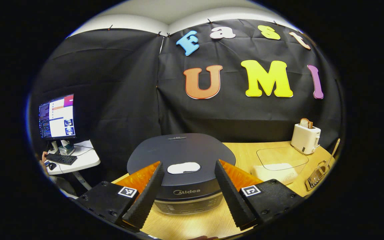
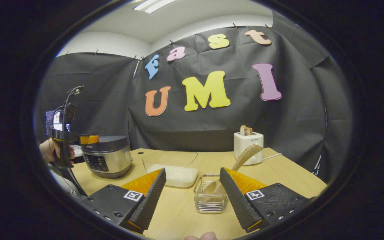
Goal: Close the left gripper, press the button to open the rice cooker; take a wooden spoon from the chopstick holder with the right hand, scoop a spoonful of rice and pour it into the rice cooker, then put the wooden spoon back into the chopstick holder.
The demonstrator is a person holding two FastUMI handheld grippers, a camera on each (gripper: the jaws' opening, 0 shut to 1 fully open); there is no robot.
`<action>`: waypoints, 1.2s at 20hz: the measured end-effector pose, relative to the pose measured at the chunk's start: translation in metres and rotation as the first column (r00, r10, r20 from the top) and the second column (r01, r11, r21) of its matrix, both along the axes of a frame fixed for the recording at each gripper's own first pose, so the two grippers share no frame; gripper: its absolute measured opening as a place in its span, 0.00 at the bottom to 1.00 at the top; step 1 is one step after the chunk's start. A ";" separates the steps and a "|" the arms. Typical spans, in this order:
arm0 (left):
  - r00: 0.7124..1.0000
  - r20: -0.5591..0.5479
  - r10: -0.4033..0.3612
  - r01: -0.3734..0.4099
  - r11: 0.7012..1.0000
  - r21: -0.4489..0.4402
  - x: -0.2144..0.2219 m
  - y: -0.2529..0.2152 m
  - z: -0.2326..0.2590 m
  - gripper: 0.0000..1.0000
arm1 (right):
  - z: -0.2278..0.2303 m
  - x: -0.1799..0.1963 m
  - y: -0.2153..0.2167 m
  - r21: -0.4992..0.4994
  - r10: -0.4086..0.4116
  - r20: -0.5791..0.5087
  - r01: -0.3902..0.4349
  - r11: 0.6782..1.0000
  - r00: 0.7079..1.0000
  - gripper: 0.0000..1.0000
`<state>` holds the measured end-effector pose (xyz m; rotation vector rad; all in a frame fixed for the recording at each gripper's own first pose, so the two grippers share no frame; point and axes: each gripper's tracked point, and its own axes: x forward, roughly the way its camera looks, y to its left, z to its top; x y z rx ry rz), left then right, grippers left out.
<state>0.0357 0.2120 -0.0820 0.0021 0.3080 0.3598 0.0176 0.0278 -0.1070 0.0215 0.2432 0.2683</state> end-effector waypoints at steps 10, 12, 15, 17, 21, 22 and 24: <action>0.997 0.063 -0.037 0.038 0.999 -0.009 0.000 -0.035 0.035 0.97 | 0.034 0.002 -0.017 -0.029 -0.069 0.086 0.071 0.997 0.994 0.96; 0.991 0.101 -0.087 0.088 0.996 -0.002 0.001 -0.063 0.063 0.97 | 0.040 0.005 -0.021 -0.027 -0.086 0.088 0.089 0.996 0.992 0.96; 0.972 0.177 -0.153 0.152 0.988 0.021 -0.003 -0.111 0.091 0.97 | 0.057 0.006 -0.035 -0.029 -0.133 0.127 0.138 0.990 0.983 0.96; 0.955 0.201 -0.217 0.216 0.976 0.022 -0.012 -0.155 0.094 0.96 | 0.068 0.001 -0.045 -0.013 -0.169 0.157 0.173 0.985 0.973 0.96; 0.941 0.213 -0.263 0.261 0.965 0.040 -0.039 -0.195 0.078 0.97 | 0.073 -0.009 -0.057 -0.011 -0.203 0.179 0.209 0.978 0.963 0.92; 0.942 0.222 -0.253 0.251 0.967 0.038 -0.043 -0.195 0.076 0.97 | 0.075 -0.009 -0.058 -0.014 -0.210 0.185 0.216 0.976 0.960 0.91; 0.938 0.235 -0.255 0.258 0.966 0.019 -0.045 -0.201 0.072 0.97 | 0.077 -0.009 -0.060 -0.027 -0.226 0.197 0.236 0.971 0.954 0.96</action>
